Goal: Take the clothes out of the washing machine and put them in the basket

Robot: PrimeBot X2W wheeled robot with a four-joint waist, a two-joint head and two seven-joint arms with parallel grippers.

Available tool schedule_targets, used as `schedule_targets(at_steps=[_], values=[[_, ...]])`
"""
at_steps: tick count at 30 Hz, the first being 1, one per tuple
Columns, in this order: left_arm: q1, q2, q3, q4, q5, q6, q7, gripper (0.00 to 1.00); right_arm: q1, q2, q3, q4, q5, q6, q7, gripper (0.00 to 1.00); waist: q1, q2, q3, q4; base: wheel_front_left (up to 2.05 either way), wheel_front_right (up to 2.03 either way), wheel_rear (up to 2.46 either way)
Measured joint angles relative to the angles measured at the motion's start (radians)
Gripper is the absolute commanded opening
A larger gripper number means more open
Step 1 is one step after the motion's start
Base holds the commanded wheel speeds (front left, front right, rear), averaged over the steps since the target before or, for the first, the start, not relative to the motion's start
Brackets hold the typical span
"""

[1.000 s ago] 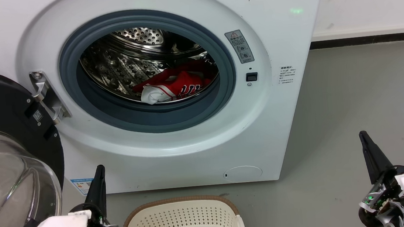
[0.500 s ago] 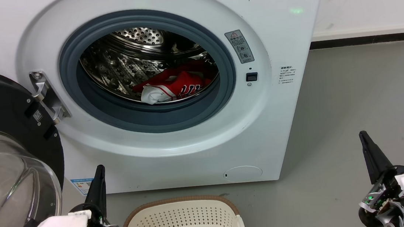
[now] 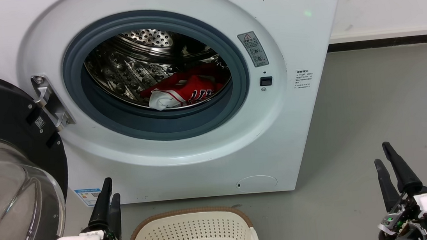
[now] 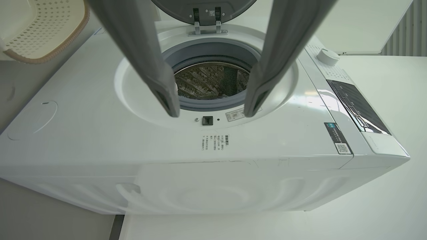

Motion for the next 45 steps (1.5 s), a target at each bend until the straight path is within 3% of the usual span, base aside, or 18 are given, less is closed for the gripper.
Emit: schedule_targets(at_steps=[14,45], values=[[-0.009,0.000,-0.028,-0.067,0.139,0.000,-0.066,1.00,0.010,0.001,0.027,-0.053,-0.142,0.000,-0.066,1.00,0.0000,0.0000,-0.001,-0.001,0.00,0.00,0.00],[-0.018,0.000,-0.077,-0.140,0.762,0.000,-0.180,1.00,0.033,0.001,0.080,-0.172,-0.873,0.000,-0.180,1.00,0.0000,0.0000,-0.009,-0.005,0.00,0.00,0.00]])
